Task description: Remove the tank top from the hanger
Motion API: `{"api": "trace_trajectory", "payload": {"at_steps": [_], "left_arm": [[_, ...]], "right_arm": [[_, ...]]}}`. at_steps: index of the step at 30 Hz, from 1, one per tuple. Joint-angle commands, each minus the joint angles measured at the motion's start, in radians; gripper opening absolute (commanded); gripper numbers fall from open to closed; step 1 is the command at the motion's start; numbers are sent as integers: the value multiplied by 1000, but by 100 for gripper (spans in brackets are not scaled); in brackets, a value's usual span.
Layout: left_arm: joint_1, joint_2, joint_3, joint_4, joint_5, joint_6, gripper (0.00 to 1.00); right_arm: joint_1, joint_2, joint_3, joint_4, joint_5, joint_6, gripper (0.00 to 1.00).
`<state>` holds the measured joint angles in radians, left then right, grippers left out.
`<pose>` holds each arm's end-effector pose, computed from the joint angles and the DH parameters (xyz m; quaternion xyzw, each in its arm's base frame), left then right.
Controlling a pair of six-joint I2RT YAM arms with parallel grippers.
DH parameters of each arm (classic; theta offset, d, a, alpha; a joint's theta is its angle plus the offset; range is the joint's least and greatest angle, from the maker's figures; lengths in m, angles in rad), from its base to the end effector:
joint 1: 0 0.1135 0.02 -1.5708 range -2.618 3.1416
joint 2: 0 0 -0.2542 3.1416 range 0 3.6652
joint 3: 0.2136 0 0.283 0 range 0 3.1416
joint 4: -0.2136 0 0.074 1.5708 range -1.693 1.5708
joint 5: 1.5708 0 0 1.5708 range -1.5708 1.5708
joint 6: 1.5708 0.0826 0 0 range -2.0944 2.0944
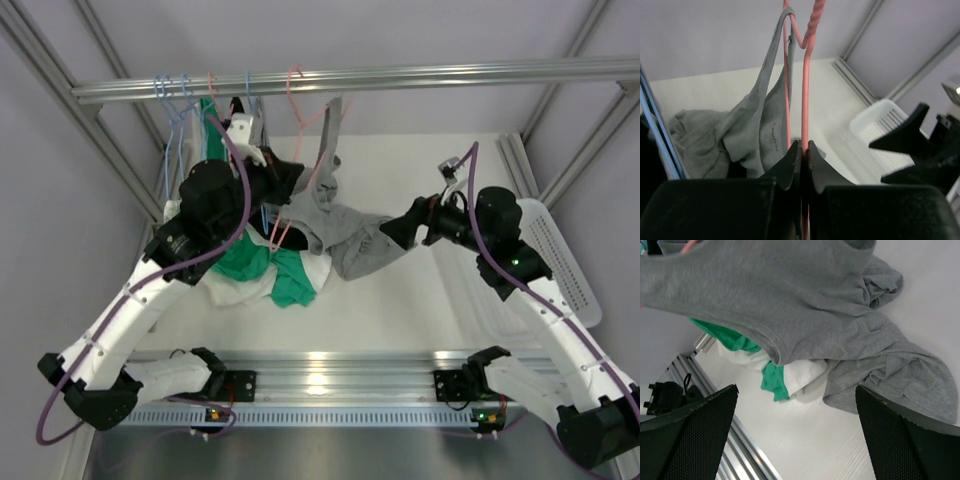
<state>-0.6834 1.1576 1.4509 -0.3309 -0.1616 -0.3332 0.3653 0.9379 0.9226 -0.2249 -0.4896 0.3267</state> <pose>0.2571 -0.1922 0.4778 0.0699 0.7167 -0.2857 0.6323 0.2568 0.1398 0.3393 -0.1643 0.7602 0.3825 0.4987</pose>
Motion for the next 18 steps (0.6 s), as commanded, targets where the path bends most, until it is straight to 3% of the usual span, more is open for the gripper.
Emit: {"api": "trace_trajectory", "payload": {"at_steps": [1,6,9,13,18], "left_arm": [[-1,-136,-121,82,178,-61,0],[-1,-285,-296,84,409,-92,0],[-2,-318,-359,85,549,-109,0],[-4,-323,-408,87,565,-132,0],[-7,-345,-432,85,542,-142,0]], "right_arm": [[15,-39,33,79,-24,20,99],[37,-47,68,133,-159,20,98],[72,-11,104,122,-82,3,88],[158,57,160,76,66,-38,74],[222,68,171,70,195,-60,66]]}}
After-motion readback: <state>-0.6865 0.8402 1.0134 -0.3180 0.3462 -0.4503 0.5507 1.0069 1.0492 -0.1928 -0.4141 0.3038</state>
